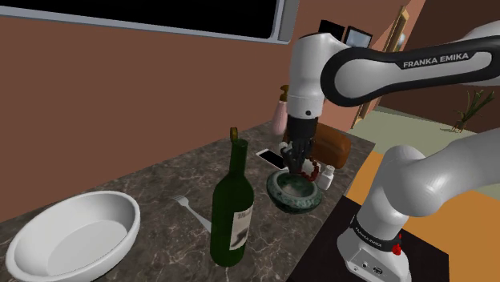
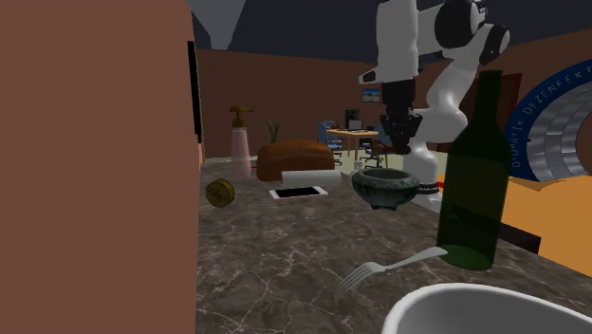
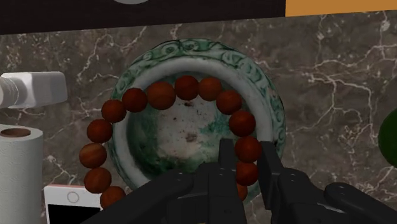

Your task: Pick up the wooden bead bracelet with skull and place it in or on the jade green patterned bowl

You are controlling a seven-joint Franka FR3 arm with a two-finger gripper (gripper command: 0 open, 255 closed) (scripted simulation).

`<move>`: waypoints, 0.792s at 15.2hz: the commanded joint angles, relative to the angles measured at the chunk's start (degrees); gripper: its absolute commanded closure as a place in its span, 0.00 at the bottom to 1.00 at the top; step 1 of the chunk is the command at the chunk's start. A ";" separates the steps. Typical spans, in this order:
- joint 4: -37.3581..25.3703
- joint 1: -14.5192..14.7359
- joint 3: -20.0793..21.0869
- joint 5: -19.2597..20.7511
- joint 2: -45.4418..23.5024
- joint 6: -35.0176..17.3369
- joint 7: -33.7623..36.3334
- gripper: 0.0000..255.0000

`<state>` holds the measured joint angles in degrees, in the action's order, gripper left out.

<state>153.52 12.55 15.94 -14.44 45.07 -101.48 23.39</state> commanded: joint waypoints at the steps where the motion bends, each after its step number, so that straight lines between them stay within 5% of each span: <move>1: 1.34 0.08 0.38 -0.33 -0.52 -1.89 -0.10 1.00; 7: 5.46 0.38 1.57 -1.44 -2.38 -7.85 -0.47 1.00; 12: 5.46 0.38 1.57 -1.44 -2.38 -7.85 -0.47 1.00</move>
<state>158.95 12.93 17.51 -15.87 42.69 -109.29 22.93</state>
